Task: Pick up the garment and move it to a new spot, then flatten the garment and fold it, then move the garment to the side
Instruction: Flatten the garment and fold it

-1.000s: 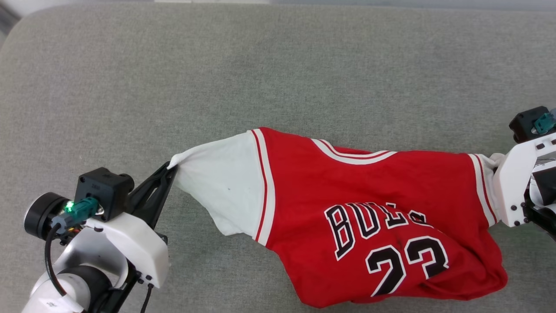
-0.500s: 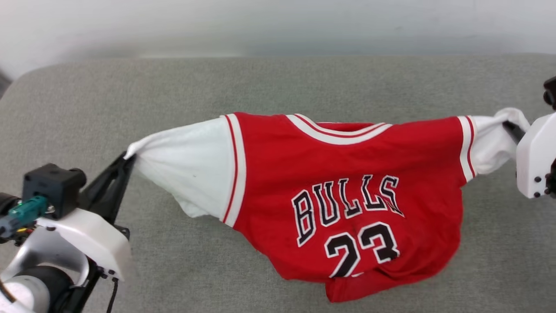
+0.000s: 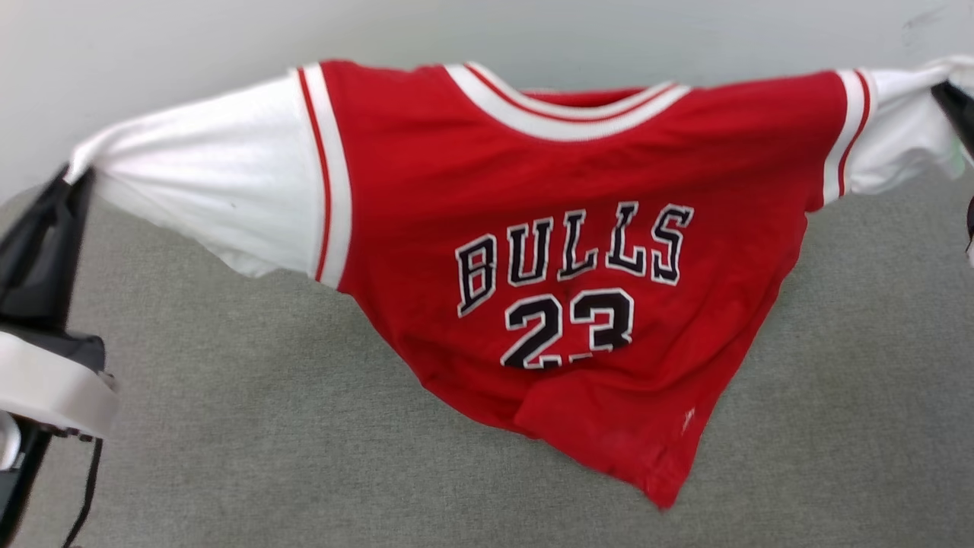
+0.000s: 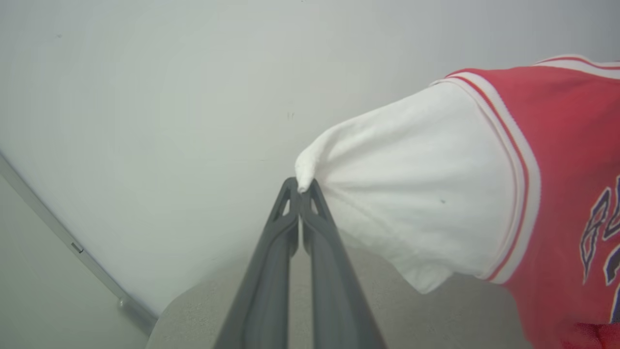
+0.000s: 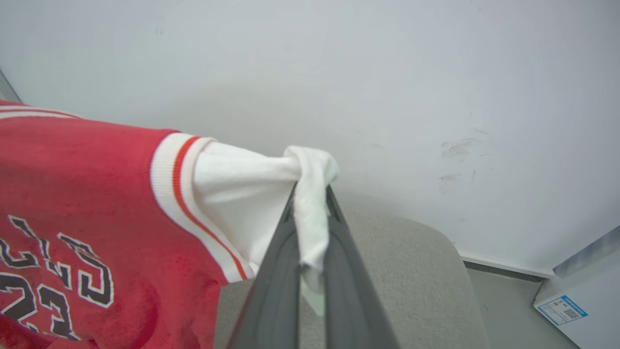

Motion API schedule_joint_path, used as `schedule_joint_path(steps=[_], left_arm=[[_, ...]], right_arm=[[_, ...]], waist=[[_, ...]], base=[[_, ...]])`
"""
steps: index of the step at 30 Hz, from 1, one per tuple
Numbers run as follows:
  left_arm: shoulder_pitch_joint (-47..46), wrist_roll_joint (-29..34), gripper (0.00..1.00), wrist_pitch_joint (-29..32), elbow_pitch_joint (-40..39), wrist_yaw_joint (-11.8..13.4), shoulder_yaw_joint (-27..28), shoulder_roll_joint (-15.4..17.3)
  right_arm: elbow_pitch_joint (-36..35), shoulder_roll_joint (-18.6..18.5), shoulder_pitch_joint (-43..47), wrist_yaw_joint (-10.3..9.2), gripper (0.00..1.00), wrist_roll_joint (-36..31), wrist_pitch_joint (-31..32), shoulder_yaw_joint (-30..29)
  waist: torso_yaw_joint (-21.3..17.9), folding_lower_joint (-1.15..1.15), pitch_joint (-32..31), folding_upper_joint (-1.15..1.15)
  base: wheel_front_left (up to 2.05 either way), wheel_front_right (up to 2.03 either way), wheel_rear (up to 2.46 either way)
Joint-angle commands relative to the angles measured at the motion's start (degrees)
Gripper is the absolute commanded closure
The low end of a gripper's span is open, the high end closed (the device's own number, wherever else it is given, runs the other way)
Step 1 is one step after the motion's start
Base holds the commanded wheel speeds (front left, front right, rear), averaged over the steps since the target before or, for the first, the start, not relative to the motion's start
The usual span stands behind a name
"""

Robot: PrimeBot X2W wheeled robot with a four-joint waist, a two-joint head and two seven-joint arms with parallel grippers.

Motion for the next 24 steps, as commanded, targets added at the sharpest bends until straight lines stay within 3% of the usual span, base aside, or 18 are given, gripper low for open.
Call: schedule_joint_path(steps=[1,6,14,24], left_arm=[[-0.92,-0.65,1.0,-0.21,-0.45,0.36,0.9,0.26],[-3.48,-2.27,1.0,-0.22,-1.87,0.63,4.11,1.57],[-11.84,-3.71,1.0,-2.02,-1.96,0.86,8.34,4.06],[-30.41,-6.43,1.0,-3.74,9.43,-3.24,4.64,7.55]], right_arm=[[-0.72,0.72,-1.07,-0.06,1.0,0.54,-0.3,-0.93],[-4.32,4.35,-3.6,-0.06,1.0,2.77,0.09,-4.46],[-5.61,4.96,-8.58,-0.06,1.0,-0.97,-1.69,-6.15],[0.53,6.47,-20.54,-0.07,1.0,-4.81,-5.93,-3.72]], waist=[[-0.29,0.0,-0.26,0.0],[-0.93,0.0,-0.43,0.0],[-1.46,0.0,2.18,0.0],[-1.59,0.0,12.46,0.0]], base=[[0.0,0.0,0.0],[0.0,0.0,0.0],[0.0,0.0,0.0],[0.0,0.0,0.0]])
